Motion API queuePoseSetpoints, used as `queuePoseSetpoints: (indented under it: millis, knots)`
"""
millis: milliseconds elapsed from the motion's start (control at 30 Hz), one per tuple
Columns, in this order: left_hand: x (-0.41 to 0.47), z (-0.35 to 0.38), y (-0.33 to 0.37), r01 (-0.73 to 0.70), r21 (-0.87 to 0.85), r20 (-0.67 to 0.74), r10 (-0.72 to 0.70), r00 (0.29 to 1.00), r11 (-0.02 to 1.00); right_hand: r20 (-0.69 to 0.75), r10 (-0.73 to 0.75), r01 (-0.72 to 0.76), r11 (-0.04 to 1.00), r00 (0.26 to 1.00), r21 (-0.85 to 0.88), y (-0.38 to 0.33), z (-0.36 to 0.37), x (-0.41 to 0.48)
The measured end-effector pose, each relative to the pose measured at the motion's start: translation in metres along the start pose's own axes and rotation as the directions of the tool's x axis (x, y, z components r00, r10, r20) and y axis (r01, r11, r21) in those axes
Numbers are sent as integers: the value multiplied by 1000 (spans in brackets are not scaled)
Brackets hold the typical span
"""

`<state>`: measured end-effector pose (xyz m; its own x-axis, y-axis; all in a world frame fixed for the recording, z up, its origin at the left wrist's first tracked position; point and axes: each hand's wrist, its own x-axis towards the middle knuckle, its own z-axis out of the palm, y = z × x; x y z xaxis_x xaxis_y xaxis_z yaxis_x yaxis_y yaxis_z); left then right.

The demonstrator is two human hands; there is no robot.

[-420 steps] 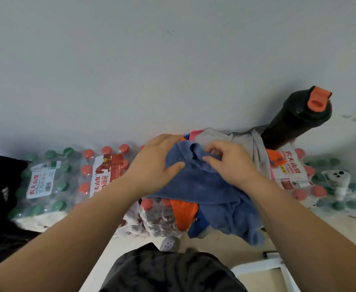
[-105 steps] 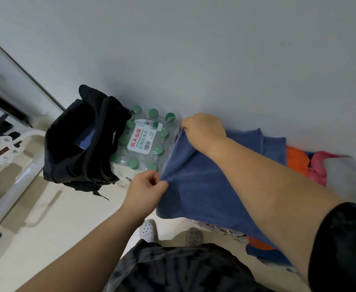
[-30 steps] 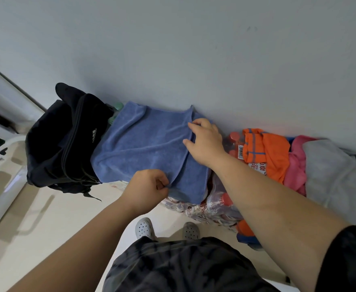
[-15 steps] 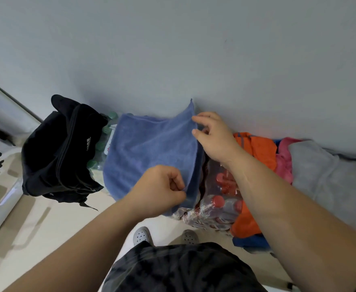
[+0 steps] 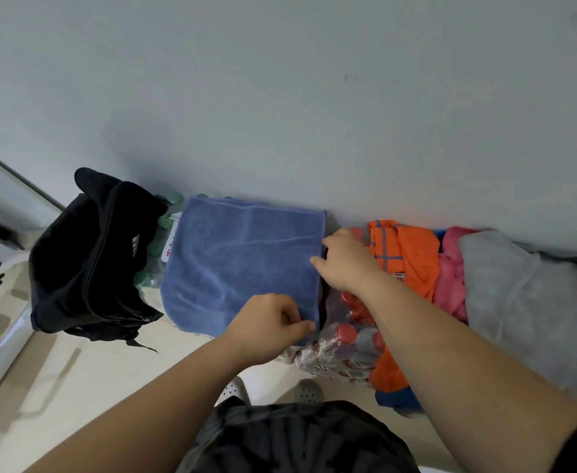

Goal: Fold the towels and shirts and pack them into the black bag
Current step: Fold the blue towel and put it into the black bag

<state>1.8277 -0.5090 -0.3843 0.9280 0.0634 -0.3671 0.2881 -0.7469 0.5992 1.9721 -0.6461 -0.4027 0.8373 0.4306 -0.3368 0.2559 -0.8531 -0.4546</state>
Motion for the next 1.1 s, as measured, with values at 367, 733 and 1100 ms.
queuePoseSetpoints:
  millis: [367,733,1100]
  knots:
    - [46,-100,-90,145,415,-315,-7,949,898,74,-174,186,960,982,-209,-60,24,16]
    - [38,-82,-155,97,577,-77,-65,995,811,-62,-32,9,941,998,-338,-66,83,-8]
    - [-8,-102,-182,-156,562,-132,275,952,812,-89,5,-26,973,996,-231,-77,93,-73]
